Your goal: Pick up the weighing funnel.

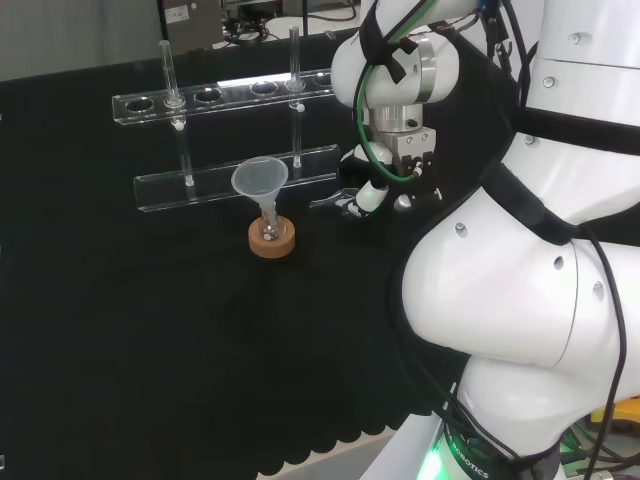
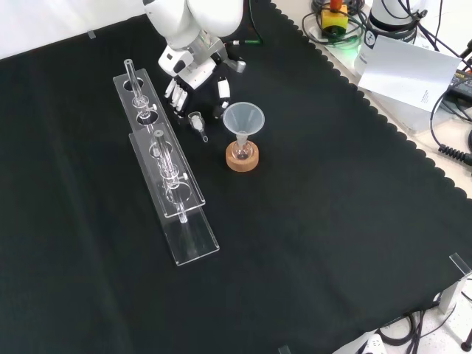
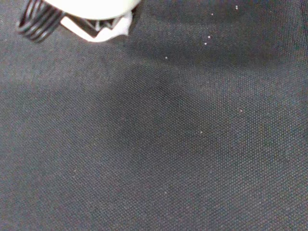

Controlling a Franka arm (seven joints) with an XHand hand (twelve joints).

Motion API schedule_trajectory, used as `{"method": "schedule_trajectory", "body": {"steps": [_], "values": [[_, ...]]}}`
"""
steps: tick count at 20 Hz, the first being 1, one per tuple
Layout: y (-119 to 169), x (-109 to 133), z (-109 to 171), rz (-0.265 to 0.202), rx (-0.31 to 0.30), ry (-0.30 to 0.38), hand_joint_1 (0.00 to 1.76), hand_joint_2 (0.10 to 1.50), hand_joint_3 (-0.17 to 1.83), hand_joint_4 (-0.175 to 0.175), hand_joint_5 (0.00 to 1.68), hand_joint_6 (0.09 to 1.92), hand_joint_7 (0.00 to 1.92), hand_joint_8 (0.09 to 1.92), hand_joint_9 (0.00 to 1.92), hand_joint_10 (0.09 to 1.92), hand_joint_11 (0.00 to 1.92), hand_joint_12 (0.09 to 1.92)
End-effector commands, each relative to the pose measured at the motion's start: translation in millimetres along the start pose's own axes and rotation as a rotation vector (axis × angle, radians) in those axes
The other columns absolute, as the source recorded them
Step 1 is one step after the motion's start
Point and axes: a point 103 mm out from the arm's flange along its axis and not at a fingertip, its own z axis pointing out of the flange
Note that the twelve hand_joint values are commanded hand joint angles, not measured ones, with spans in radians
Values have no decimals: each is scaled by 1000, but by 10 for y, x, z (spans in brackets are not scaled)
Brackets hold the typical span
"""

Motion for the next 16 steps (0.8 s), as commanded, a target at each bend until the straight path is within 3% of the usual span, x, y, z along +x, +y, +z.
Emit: {"method": "schedule_trajectory", "body": {"steps": [1, 16], "values": [[29, -2, 23, 2, -1, -3, 909, 610, 672, -35, 458, 646, 499, 728, 630, 570, 340, 1321], [81, 24, 97, 4, -13, -10, 916, 612, 680, -32, 487, 687, 555, 749, 667, 579, 352, 1320]]}}
